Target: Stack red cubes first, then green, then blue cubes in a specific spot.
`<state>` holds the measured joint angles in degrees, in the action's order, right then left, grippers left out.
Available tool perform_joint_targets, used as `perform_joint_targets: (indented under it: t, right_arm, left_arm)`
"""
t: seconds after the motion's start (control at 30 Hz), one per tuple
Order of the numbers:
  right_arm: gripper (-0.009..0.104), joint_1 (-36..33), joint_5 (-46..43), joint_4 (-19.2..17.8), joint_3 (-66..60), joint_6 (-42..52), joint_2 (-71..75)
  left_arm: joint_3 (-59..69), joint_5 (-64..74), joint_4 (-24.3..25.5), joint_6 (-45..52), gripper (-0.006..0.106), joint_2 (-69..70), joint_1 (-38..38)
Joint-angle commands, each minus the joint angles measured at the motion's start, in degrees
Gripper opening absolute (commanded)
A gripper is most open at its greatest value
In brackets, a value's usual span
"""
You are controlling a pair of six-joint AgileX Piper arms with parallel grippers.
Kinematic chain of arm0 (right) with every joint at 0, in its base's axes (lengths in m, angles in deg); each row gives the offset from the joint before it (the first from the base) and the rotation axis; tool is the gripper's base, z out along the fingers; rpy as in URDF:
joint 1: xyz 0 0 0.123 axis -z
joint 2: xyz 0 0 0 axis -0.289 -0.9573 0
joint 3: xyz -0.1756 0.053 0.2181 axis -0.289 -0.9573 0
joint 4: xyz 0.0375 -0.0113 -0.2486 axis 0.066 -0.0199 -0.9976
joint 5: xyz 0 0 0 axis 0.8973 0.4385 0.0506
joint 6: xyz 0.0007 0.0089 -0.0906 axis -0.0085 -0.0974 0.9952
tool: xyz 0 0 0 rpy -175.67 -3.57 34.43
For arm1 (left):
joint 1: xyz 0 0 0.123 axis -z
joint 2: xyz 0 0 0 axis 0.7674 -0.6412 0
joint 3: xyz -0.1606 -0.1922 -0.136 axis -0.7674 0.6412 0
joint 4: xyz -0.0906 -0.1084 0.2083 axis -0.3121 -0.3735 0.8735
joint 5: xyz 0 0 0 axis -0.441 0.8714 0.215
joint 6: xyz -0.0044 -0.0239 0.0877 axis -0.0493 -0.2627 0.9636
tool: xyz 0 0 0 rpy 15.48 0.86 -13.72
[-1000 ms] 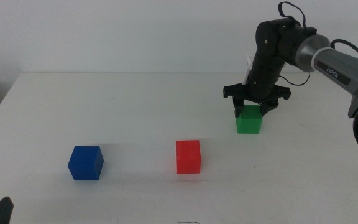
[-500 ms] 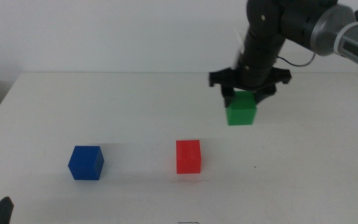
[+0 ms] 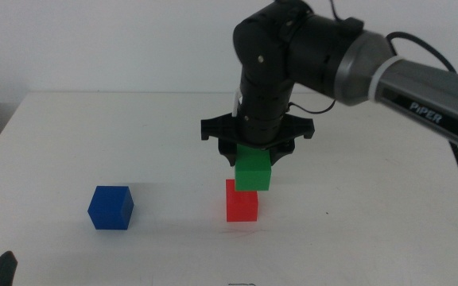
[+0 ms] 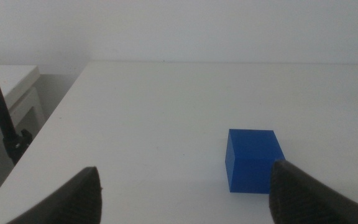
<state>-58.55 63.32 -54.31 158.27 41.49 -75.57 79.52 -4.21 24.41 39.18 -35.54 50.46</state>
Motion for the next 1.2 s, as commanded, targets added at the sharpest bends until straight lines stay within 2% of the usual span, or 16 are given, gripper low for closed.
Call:
perform_joint_targets:
  t: [0.0,1.17]
  right_arm:
    - [-0.001,-0.65,3.21,-2.61,1.59,-1.69,3.06]
    - [-0.001,-2.79,-2.64,-4.92,1.59,-2.54,-0.45]
  left_arm:
    - [-0.18,-4.55,-0.45,-0.44,0.09,0.96,0.12]
    - [-0.18,-4.55,-0.45,-0.44,0.09,0.96,0.12]
